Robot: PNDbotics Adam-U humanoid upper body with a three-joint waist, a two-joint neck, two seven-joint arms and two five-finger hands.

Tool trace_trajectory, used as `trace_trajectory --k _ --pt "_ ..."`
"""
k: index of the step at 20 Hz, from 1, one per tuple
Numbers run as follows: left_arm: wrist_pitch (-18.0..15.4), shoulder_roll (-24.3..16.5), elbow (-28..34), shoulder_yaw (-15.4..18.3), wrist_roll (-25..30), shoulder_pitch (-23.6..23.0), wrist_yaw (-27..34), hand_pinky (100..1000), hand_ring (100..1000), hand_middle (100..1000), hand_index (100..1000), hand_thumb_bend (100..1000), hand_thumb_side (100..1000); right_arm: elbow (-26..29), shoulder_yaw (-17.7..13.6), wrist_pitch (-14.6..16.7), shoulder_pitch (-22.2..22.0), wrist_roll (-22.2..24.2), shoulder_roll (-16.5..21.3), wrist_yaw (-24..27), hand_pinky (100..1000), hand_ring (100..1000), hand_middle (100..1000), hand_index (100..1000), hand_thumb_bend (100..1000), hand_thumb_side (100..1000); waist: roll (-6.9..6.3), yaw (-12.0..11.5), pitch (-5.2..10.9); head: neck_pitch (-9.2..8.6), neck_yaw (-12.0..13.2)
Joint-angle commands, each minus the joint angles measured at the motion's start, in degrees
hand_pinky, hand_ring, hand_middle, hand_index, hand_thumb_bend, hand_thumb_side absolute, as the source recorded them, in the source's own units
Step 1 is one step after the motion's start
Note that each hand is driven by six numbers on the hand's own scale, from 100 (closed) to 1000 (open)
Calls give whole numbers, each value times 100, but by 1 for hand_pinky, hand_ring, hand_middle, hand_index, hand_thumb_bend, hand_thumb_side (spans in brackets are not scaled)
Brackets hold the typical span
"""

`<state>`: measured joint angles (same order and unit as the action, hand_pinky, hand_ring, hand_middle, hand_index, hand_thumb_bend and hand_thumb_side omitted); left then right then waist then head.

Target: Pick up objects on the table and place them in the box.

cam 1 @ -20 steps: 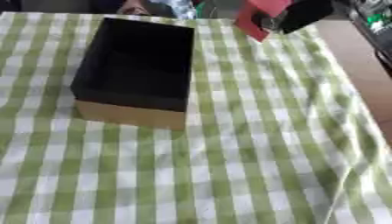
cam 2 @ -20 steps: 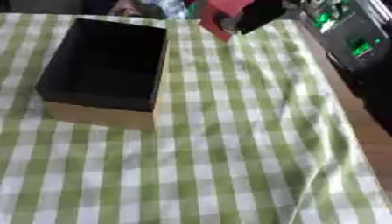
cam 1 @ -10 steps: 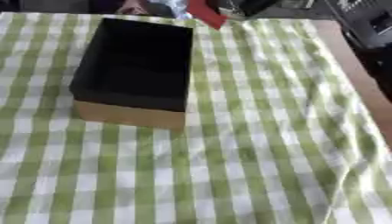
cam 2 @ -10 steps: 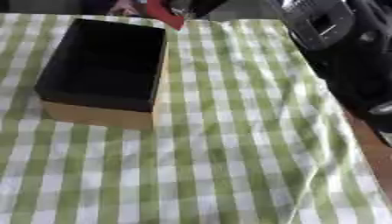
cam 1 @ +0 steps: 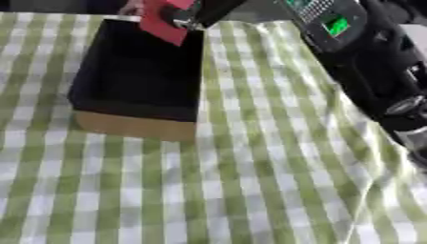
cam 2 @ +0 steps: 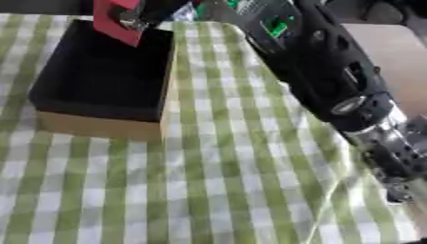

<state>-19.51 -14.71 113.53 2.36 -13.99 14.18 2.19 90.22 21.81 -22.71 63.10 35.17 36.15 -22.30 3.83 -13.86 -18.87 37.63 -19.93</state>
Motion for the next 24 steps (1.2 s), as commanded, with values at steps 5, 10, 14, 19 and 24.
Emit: trace_trajectory --k 5,10,14,19,24 --pt "-6 -69 106 -17 48 81 49 826 535 630 777 180 784 -532 122 192 211 -28 -432 -379 728 621 422 702 100 367 45 -66 -8 -88 -101" --pt "1 -61 106 -23 63 90 62 827 534 630 777 180 784 -936 260 426 158 -59 -666 -864 730 655 461 746 100 381 43 -78 -7 -116 -137" --pt "11 -56 106 -21 72 85 60 828 534 630 777 180 785 -1028 281 706 116 42 -719 -1082 770 740 594 877 100 461 46 -68 -12 -113 -127" --pt "17 -54 106 -23 79 85 63 827 534 631 778 181 785 -1034 283 1058 84 351 -728 -1154 879 906 877 1000 349 608 39 -51 -11 -116 -117" --pt "19 -53 106 -27 80 80 71 828 534 632 778 181 784 -1015 246 1239 96 440 -725 -1221 884 907 889 1000 400 625 23 -41 -7 -115 -116"
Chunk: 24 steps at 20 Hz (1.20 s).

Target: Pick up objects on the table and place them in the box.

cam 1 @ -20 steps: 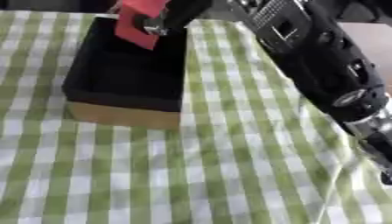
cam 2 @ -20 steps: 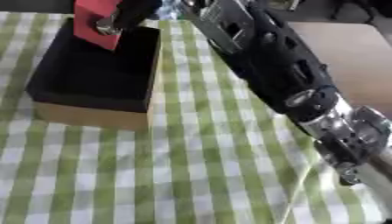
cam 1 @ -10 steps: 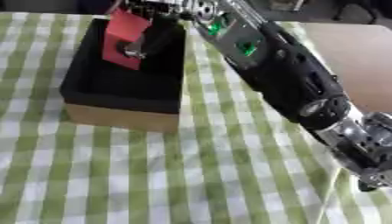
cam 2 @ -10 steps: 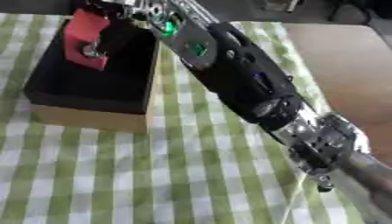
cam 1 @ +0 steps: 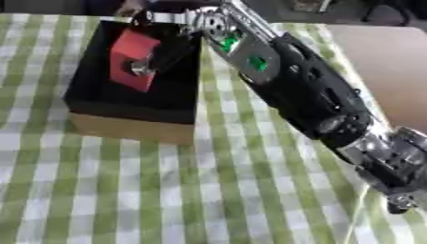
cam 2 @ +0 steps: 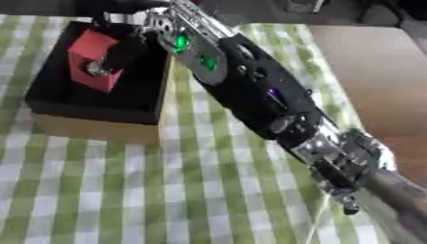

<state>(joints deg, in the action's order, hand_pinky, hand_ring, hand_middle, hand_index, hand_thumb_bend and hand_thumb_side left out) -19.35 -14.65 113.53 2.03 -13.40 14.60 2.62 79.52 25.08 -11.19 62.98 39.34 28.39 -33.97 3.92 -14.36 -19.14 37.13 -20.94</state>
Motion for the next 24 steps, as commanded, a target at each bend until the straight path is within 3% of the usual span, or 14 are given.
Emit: trace_trajectory --k 1,3,4,5,7,8,9,10,13,17,21,22,23,24 --pt "4 -58 106 4 21 38 30 828 534 632 778 181 784 70 -97 100 110 15 54 -46 883 905 887 1000 397 624 12 12 20 -64 -15" --pt "7 -57 106 2 25 33 29 828 534 632 778 179 785 113 -134 105 115 -8 66 -3 883 899 881 1000 390 624 7 20 21 -62 -14" --pt "11 -54 106 3 26 30 29 828 534 632 778 180 784 143 -158 97 114 -21 79 38 882 891 874 1000 369 684 3 26 23 -62 -14" --pt "11 -51 106 5 25 28 27 828 534 632 778 180 785 198 -193 76 107 -42 102 107 882 890 871 1000 368 631 0 32 24 -62 -9" --pt "8 -51 106 16 16 15 23 828 534 633 777 180 785 416 -318 -17 85 -129 201 345 881 873 857 1000 316 658 -10 56 28 -55 26" --pt "5 -55 106 26 8 4 17 827 534 633 777 180 784 615 -416 -84 71 -212 311 509 874 852 839 996 202 714 -14 81 36 -43 54" --pt "3 -62 106 36 -2 -6 10 828 534 633 777 181 784 858 -509 -164 37 -305 451 682 873 850 838 994 189 721 -13 103 43 -37 75" --pt "3 -68 106 48 -15 -20 1 828 534 633 777 180 784 1152 -617 -267 -10 -426 629 868 865 835 819 968 100 773 -10 138 55 -31 105" --pt "6 -90 106 74 -55 -47 -26 827 534 634 777 181 783 2167 -1000 -719 -296 -960 1253 1502 852 811 782 922 100 814 -10 243 84 -1 187" --pt "1 -110 106 104 -104 -94 -61 826 534 634 777 182 782 3354 -1579 -1235 -918 -2044 2039 2477 839 789 766 890 100 867 -53 372 116 34 292" --pt "-8 -111 106 116 -135 -121 -80 824 535 635 778 182 781 3498 -1983 -914 -1412 -3245 2455 3318 830 773 755 879 100 861 -118 489 149 69 352" --pt "-12 -111 106 119 -142 -124 -82 823 535 636 778 191 779 3503 -2060 -767 -1549 -3523 2539 3515 826 766 747 874 100 936 -132 511 155 79 363" --pt "-14 -110 106 123 -150 -130 -85 823 535 636 778 182 780 3505 -2142 -611 -1703 -3792 2611 3704 824 762 742 869 100 852 -147 534 161 87 381" --pt "-17 -109 106 126 -158 -134 -87 823 535 636 778 182 780 3506 -2219 -455 -1857 -4044 2665 3888 823 754 732 860 100 840 -160 550 166 97 398"
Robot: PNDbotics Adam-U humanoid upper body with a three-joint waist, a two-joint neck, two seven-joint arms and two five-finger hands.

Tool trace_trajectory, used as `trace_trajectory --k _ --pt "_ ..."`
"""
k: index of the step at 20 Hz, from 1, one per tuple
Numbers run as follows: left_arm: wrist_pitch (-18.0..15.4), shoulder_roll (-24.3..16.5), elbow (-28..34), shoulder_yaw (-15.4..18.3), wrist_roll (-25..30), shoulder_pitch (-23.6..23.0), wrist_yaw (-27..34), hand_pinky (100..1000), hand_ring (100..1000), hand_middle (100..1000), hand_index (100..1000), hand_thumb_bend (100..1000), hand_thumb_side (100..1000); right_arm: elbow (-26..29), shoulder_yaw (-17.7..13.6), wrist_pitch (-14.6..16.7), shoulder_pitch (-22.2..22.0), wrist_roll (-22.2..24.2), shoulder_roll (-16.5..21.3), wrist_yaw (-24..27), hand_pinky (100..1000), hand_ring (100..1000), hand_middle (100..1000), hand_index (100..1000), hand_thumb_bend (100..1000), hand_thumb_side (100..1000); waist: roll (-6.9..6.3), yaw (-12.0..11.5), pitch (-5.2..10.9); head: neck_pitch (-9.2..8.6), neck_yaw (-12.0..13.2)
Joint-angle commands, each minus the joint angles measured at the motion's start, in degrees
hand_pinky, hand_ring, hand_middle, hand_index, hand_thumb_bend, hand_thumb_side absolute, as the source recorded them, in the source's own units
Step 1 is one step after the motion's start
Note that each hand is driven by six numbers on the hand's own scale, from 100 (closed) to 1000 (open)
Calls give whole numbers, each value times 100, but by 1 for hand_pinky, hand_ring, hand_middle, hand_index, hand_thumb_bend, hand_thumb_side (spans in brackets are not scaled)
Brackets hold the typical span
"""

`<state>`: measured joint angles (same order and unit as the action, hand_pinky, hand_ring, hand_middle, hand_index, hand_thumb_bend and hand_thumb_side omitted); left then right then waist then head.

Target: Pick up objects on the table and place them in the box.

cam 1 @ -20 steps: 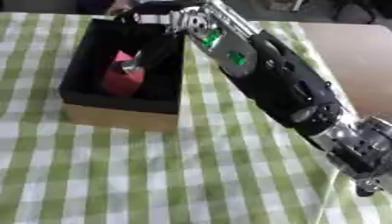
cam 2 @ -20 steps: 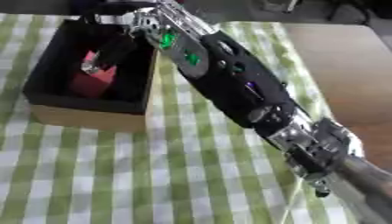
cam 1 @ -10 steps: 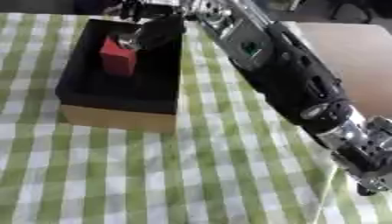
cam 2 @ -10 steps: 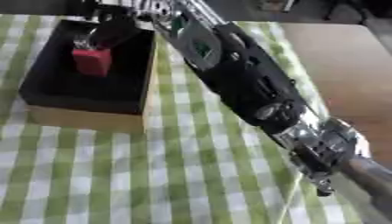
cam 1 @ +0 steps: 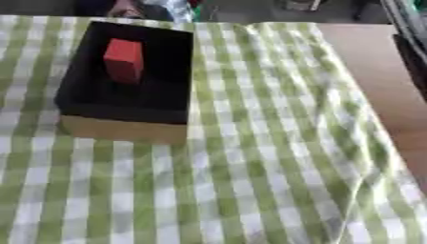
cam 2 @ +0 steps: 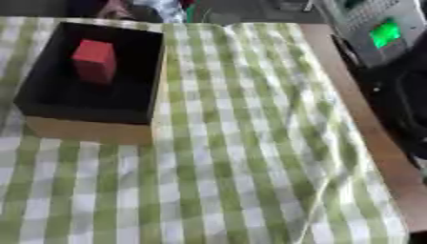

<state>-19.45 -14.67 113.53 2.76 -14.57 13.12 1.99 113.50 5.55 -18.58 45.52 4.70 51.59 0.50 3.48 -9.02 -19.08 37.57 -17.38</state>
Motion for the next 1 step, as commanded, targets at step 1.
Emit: trace_trajectory --k 1 --pt "-10 -104 106 61 -49 7 -28 822 535 637 778 182 780 108 -382 463 -296 -865 363 643 821 748 726 854 100 832 -134 39 166 72 71"
